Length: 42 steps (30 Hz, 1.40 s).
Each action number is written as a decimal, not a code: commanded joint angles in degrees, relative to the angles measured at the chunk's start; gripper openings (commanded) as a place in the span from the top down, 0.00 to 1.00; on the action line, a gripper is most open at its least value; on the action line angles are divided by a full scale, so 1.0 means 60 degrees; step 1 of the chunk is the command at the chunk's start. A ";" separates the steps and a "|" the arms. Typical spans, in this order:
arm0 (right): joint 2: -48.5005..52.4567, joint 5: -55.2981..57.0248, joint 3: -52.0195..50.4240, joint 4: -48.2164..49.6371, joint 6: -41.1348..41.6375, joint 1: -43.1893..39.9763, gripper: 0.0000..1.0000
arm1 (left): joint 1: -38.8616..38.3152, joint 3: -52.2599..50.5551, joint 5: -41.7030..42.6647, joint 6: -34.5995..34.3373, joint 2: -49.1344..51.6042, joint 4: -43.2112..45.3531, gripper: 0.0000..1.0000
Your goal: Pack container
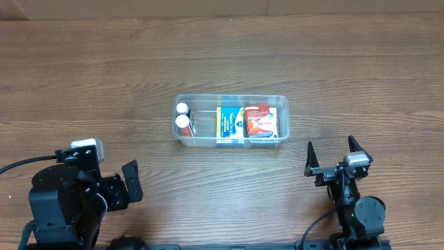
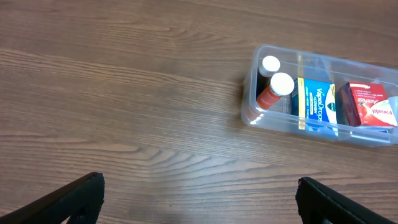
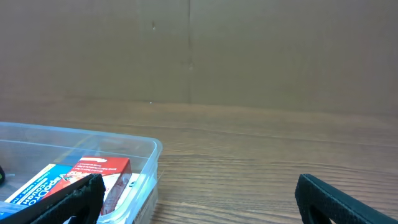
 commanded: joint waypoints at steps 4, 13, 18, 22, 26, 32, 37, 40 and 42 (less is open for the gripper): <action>-0.0095 0.0000 -0.0098 0.0055 -0.0033 0.0000 0.00 | -0.0066 -0.0015 0.0066 -0.0098 -0.0011 0.0036 0.00; -0.0095 0.0000 -0.0098 0.0055 -0.0033 0.0004 0.00 | -0.0062 -0.0040 -0.0040 0.0091 -0.0135 -0.0164 0.00; -0.0095 0.0000 -0.0098 0.0055 -0.0033 0.0004 0.00 | -0.0062 -0.1253 -0.0036 0.0408 -0.1107 0.0393 0.00; -0.0095 0.0000 -0.0098 0.0055 -0.0033 0.0004 0.00 | -0.0066 -0.4280 -0.0029 0.0484 -0.3115 0.2707 0.00; -0.0095 0.0000 -0.0098 0.0055 -0.0033 0.0004 0.00 | -0.0076 -0.6674 0.0084 0.0481 -0.4659 0.5195 0.00; -0.0095 0.0000 -0.0098 0.0055 -0.0033 0.0000 0.00 | -0.0280 -0.9806 0.0251 0.0933 -0.6324 0.9992 0.00; -0.0095 0.0000 -0.0098 0.0055 -0.0033 0.0004 0.00 | -0.0280 -1.0896 0.0102 0.1974 -0.6411 1.2491 0.00; -0.0095 0.0000 -0.0098 0.0055 -0.0033 0.0004 0.00 | -0.0280 -1.1264 -0.0015 0.1978 -0.6411 1.2418 0.00; -0.0095 0.0000 -0.0098 0.0055 -0.0033 0.0004 0.00 | -0.0280 -1.1264 -0.0004 0.1956 -0.6411 1.1872 0.00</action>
